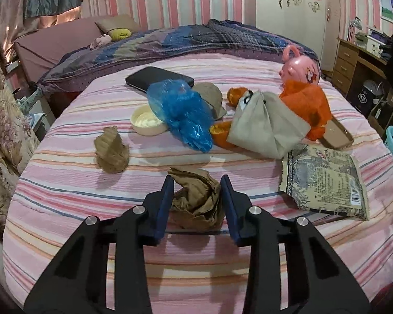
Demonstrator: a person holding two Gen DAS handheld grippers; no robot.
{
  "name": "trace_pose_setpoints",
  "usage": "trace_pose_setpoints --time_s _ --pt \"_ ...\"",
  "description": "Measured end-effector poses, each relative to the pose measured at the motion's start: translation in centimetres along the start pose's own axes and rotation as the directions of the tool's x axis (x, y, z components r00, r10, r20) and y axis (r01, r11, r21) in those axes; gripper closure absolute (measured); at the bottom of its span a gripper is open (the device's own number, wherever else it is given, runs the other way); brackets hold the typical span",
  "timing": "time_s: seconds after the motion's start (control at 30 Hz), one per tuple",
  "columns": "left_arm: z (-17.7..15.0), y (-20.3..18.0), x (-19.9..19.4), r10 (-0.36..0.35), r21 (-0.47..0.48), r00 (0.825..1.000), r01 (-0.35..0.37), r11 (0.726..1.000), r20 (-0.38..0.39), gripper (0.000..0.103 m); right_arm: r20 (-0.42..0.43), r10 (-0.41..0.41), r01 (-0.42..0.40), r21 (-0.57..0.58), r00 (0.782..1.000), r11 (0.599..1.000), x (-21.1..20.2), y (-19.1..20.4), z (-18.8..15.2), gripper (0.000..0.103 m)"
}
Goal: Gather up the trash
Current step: 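Grasp the printed snack wrapper with the right gripper while the left holds the brown paper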
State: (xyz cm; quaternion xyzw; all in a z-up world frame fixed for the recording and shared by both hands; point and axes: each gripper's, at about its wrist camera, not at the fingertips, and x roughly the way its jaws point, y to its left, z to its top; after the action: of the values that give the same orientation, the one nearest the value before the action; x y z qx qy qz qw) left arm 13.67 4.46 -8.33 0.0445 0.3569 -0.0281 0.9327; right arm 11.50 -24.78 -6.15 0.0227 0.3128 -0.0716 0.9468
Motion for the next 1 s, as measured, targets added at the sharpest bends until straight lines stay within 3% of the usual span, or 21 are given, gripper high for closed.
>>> trace_pose_setpoints --time_s 0.3,0.57,0.63,0.67,0.77,0.93,1.0 --pt "0.6 2.8 -3.3 0.139 -0.076 0.987 -0.134 0.988 0.076 0.068 -0.042 0.097 -0.099 -0.055 0.994 0.994 0.5 4.0 -0.9 0.004" --pt "0.5 4.8 -3.5 0.151 -0.142 0.986 -0.14 0.98 0.073 0.068 -0.146 0.137 -0.154 -0.117 0.98 0.981 4.3 8.4 -2.0 0.005" --pt "0.6 4.8 -3.6 0.152 -0.137 0.985 -0.141 0.981 0.078 0.068 -0.186 0.154 -0.18 -0.128 0.97 0.975 5.1 9.1 -2.2 0.017" --pt "0.5 4.7 -3.6 0.153 -0.133 0.985 -0.141 0.981 0.082 0.068 -0.215 0.164 -0.197 -0.14 0.963 0.97 5.6 9.6 -2.4 0.018" --pt "0.6 4.5 -3.8 0.15 -0.124 0.984 -0.138 0.983 0.092 0.068 -0.223 0.202 -0.238 -0.151 0.954 0.96 5.7 10.4 -2.4 0.03" --pt "0.9 4.0 -3.8 0.147 -0.115 0.984 -0.136 0.984 0.099 0.068 -0.205 0.232 -0.268 -0.174 0.951 0.947 5.1 10.7 -2.3 0.073" --pt "1.0 3.8 -3.8 0.15 -0.11 0.983 -0.139 0.984 0.103 0.068 -0.196 0.239 -0.272 -0.164 0.951 0.948 5.1 10.4 -2.2 0.082"
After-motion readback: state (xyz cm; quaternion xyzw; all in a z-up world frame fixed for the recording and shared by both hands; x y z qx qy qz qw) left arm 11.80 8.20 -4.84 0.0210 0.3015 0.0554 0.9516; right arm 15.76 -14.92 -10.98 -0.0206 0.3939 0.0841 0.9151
